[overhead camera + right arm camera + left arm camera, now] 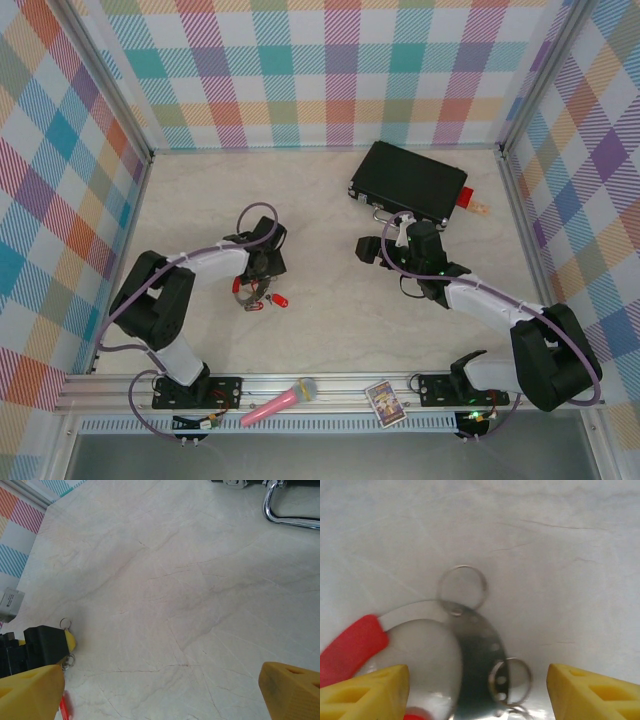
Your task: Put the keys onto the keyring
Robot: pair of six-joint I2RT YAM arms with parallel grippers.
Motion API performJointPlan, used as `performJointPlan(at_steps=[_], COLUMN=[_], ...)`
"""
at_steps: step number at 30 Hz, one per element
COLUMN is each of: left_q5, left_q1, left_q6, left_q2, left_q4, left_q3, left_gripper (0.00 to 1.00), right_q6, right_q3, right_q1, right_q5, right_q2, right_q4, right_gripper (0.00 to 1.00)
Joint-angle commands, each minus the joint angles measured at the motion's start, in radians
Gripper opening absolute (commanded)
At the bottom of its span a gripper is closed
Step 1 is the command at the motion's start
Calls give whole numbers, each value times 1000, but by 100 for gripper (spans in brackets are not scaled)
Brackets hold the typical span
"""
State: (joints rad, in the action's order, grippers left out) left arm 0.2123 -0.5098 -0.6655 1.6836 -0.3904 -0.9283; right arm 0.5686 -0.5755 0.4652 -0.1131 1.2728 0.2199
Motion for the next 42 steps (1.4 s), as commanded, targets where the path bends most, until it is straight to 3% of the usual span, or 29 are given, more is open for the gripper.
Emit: performJointPlan(at_steps=[1,9,15,21,25,29,34,38,42], left_q5=[-60,-187,-173,-75,25,105,146,168,212], left_q1=[-70,-144,-189,-196,-204,-232,-282,-321,-341], left_q6=[5,14,72,134,272,406,523,594,627], left_q2=[36,111,94,-4,-49,-65,-23,39,107], left_q4=[70,184,138,14,-104,-200,-257,-265,-280], left_q3=[-68,-132,-191,-161,-143,-141,-164,-192,-219], left_gripper=[71,71,71,68,58,54,48,36,36], right_q6=[4,10,7,11,11,13,14,14,14], right_q3=[7,4,7,7,6,5,2,3,3], right_q1=[6,7,7,7,7,7,8,7,8], right_q5=[4,1,12,3,1,-1,-6,-8,-10], right_q2=[-17,-6,-14,-19,-17,-14,-11,-8,-12], right_q4=[13,15,9,10,9,9,9,9,7], right_gripper=[99,99,99,99,99,99,99,99,99])
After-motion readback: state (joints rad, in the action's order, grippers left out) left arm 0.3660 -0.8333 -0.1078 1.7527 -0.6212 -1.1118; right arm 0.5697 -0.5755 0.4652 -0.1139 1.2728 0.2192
